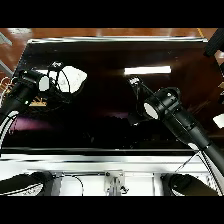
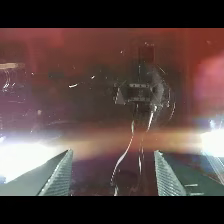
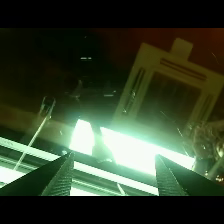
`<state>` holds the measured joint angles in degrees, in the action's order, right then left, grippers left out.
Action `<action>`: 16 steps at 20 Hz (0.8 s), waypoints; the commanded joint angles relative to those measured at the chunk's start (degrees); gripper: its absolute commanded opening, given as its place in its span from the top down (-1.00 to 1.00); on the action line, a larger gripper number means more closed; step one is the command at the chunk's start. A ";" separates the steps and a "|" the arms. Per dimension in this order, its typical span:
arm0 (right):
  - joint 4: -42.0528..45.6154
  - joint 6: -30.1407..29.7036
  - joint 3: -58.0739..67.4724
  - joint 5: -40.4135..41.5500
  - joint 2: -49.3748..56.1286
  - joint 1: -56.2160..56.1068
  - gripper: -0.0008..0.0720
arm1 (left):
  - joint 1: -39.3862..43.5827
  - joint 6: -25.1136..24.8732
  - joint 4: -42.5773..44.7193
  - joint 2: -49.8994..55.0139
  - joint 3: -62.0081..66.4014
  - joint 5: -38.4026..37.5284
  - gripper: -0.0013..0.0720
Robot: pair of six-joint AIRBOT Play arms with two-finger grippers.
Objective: Fold the shirts.
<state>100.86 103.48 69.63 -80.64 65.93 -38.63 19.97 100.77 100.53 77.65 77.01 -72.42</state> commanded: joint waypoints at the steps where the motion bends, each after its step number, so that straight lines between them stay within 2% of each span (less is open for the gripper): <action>1: 0.00 0.00 0.00 -0.04 -0.04 -0.04 -0.72 | -0.07 -0.02 0.00 0.02 0.00 0.00 -0.71; 11: -0.04 0.04 0.00 0.09 -0.04 -0.04 -0.72 | -0.07 -0.02 0.00 0.02 0.00 0.00 -0.71; 14: -0.04 0.04 0.00 5.09 -0.04 -0.04 -0.72 | -0.07 -0.02 0.00 0.02 0.00 0.00 -0.71; 16: -0.24 -0.04 0.00 5.68 -0.04 -0.04 -0.72 | -0.04 1.16 -0.07 0.02 0.00 0.00 -0.71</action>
<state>100.84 103.50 69.63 -77.43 65.93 -38.63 19.97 100.99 100.53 77.65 77.01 -72.42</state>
